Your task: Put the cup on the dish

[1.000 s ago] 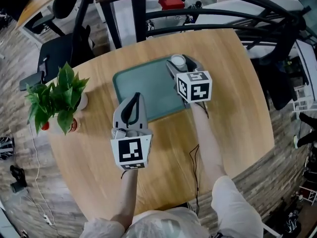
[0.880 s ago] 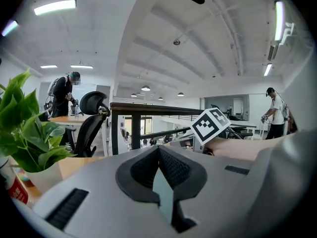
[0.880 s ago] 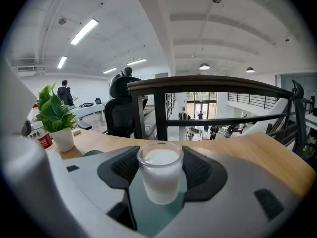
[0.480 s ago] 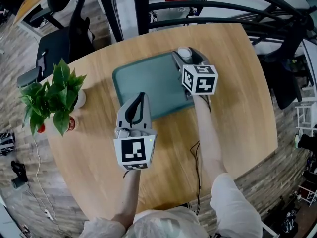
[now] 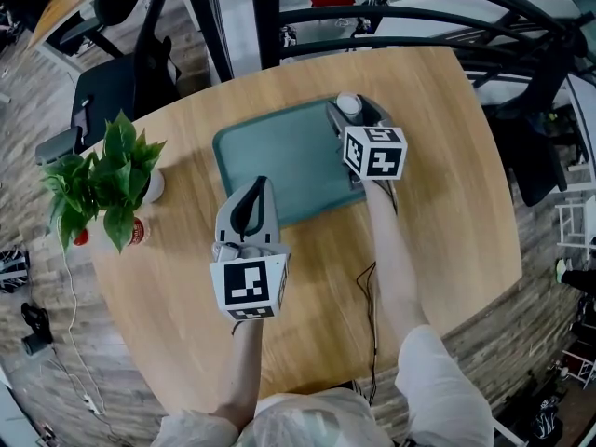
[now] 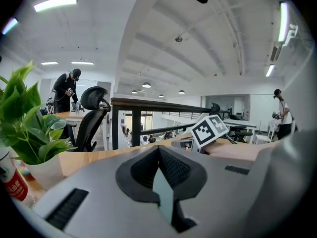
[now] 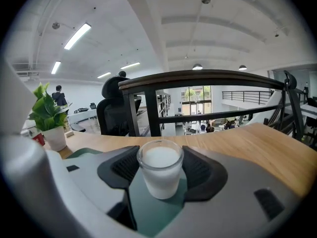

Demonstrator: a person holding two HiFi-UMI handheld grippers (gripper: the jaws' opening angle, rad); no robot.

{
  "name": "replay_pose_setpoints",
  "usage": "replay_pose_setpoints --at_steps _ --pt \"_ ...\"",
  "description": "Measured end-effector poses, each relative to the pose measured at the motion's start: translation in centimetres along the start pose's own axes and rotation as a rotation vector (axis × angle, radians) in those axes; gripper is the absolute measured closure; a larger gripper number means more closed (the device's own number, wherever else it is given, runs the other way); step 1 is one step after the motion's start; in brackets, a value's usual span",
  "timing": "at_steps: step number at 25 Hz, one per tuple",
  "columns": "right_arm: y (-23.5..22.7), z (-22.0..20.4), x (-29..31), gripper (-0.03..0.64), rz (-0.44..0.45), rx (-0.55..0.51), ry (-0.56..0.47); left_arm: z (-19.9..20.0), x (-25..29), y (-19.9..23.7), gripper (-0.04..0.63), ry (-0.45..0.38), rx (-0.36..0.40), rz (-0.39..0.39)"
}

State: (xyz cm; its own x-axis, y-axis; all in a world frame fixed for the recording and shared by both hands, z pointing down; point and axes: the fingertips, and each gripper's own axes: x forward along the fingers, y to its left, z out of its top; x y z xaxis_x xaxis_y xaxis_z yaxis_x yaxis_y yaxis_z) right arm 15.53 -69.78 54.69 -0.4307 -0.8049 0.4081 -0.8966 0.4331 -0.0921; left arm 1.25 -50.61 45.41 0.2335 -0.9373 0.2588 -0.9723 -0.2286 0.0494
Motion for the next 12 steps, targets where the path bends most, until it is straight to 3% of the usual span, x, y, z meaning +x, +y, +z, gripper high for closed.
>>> replay_pose_setpoints --at_steps 7,12 --pt "0.2 -0.2 0.0 0.341 -0.029 -0.009 0.016 1.4 -1.1 0.3 0.586 -0.029 0.008 0.007" --pt "1.1 4.1 -2.2 0.339 -0.025 -0.07 -0.069 3.1 -2.8 1.2 0.586 -0.063 0.009 0.031"
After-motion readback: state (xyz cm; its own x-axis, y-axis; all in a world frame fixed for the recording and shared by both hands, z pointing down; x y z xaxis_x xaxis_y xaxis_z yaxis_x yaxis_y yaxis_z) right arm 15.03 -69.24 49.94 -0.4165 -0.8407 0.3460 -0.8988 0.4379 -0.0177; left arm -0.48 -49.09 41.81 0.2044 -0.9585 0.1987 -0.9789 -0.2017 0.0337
